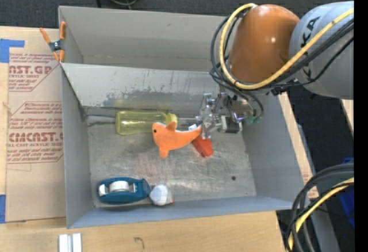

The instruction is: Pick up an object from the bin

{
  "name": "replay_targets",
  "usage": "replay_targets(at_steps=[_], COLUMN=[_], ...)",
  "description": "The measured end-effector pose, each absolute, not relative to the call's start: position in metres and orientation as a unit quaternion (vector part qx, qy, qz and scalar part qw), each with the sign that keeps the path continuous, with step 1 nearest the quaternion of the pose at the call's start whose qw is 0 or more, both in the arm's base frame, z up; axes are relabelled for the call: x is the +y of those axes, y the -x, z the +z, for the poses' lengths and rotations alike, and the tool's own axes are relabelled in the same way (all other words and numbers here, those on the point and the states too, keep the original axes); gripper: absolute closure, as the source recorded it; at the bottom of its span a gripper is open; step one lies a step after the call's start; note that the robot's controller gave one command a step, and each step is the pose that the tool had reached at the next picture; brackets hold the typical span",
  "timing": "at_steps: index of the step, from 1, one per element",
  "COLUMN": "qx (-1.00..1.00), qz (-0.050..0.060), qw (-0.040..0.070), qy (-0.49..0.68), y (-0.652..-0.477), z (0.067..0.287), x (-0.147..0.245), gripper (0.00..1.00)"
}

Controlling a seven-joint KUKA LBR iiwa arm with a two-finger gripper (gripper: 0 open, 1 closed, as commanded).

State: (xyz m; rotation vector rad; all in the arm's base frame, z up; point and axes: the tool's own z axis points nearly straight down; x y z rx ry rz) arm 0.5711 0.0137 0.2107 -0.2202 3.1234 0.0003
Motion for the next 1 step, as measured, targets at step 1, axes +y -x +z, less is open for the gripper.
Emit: replay_targets(at_steps=[1], qx=[0.998], qz=[0.001], qw=[0.003], qy=[0.07], y=[-0.5704], z=[0.2049], x=[0.0181], gripper=[1.0])
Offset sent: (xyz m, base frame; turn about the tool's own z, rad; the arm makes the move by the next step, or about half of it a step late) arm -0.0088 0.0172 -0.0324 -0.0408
